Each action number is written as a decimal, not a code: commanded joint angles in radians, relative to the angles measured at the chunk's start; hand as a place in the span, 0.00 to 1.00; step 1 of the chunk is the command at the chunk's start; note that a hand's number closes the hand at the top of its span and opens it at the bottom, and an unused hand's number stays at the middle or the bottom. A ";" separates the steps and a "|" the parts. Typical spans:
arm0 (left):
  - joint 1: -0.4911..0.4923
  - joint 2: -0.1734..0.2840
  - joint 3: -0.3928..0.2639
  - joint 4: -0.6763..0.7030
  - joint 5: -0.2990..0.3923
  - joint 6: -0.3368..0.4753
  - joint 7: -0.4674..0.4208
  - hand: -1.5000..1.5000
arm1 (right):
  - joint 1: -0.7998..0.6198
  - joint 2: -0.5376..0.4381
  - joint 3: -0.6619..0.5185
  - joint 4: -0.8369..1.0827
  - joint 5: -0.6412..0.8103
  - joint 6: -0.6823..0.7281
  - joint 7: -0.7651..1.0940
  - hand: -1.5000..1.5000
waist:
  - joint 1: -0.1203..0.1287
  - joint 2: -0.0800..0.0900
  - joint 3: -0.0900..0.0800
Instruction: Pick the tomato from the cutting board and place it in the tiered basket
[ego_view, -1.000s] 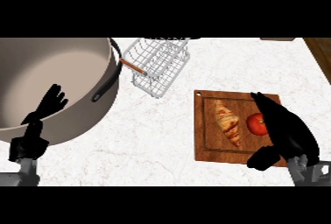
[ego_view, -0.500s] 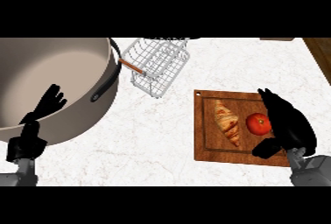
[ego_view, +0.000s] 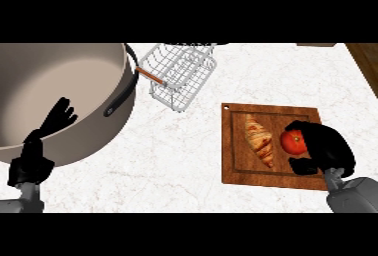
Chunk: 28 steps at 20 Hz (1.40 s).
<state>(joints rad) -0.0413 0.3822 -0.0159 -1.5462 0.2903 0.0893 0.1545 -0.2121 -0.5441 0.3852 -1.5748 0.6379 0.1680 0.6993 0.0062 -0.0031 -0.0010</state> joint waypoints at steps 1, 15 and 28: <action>-0.029 -0.041 -0.073 -0.051 -0.048 0.009 0.054 0.50 | -0.016 0.039 0.029 0.040 0.022 0.060 -0.013 1.00 | -0.003 0.003 0.001; -0.017 -0.074 -0.061 -0.061 -0.067 -0.006 0.072 0.50 | 0.048 0.007 -0.011 -0.001 0.261 -0.124 -0.102 1.00 | -0.016 0.001 0.001; 0.028 -0.028 0.004 -0.049 -0.036 -0.068 0.039 0.50 | 0.098 0.092 -0.144 -0.435 0.252 -0.368 -0.039 1.00 | -0.026 -0.004 0.001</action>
<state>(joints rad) -0.0002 0.3537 0.0233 -1.5864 0.2545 0.0639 0.1844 -0.0973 -0.4759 0.2711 -1.8724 0.9123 -0.1532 0.6654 -0.0157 -0.0091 -0.0007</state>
